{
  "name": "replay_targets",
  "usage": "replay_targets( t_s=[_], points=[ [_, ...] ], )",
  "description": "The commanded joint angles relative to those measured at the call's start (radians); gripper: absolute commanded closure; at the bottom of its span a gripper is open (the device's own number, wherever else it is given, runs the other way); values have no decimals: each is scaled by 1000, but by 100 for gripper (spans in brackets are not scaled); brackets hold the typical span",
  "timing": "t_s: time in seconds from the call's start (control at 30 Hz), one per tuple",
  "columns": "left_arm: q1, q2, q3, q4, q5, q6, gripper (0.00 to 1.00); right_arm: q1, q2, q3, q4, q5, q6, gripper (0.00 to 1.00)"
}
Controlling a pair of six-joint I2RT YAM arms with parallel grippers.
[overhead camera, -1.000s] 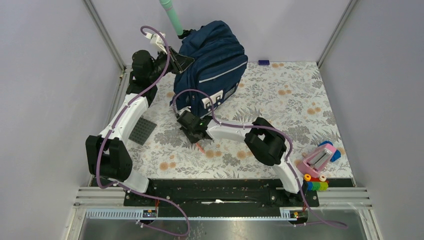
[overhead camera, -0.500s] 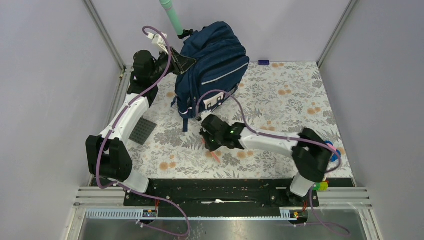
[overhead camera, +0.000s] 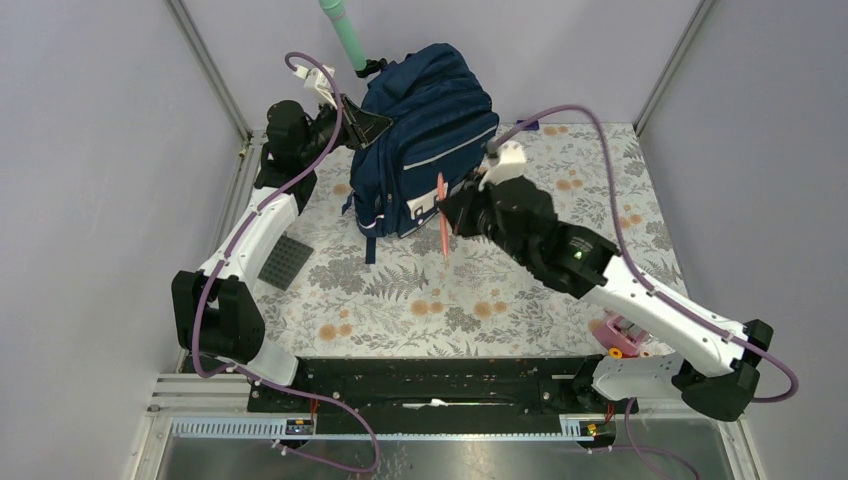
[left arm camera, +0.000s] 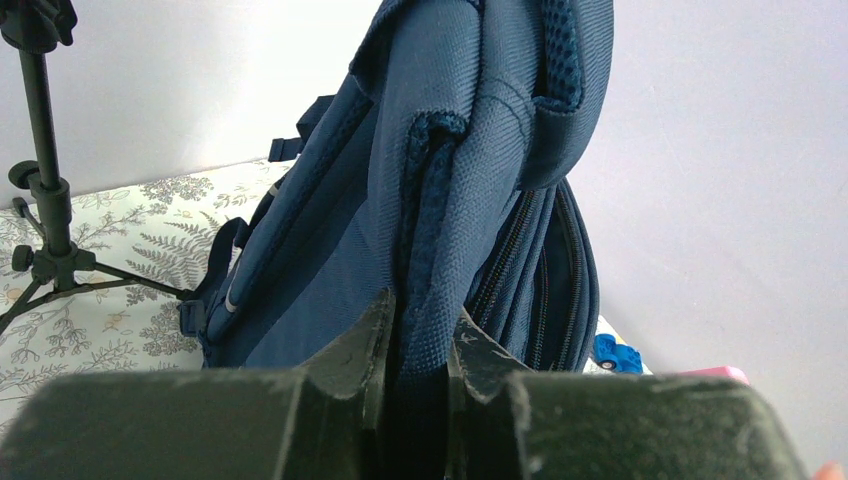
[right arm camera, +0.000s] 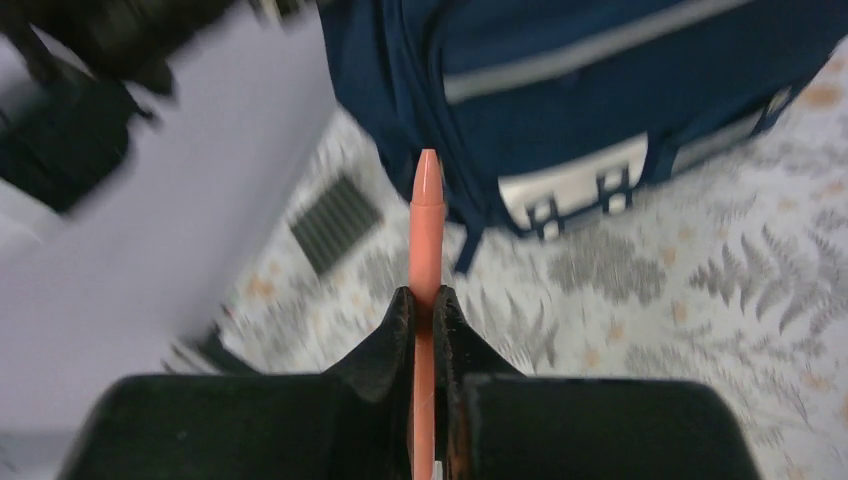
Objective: Pack the student bag
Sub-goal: Pick up the stationery from the center of the board, then place the stationery in the student bag.
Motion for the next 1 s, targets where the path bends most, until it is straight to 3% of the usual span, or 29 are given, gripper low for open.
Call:
replay_targets(
  t_s=[0.0, 0.13, 0.27, 0.6, 0.97],
  points=[
    [8, -63, 65, 158, -1, -42, 100, -30, 20, 112, 150, 264, 80, 100],
    [7, -64, 65, 161, 1, -44, 100, -67, 90, 161, 379, 350, 123, 100],
    [7, -65, 65, 159, 0, -41, 100, -109, 191, 274, 386, 408, 249, 100],
    [7, -59, 64, 164, 1, -45, 100, -258, 325, 329, 385, 280, 649, 100],
    [7, -57, 62, 171, 3, -56, 100, -268, 465, 520, 114, 343, 799, 100]
  ],
)
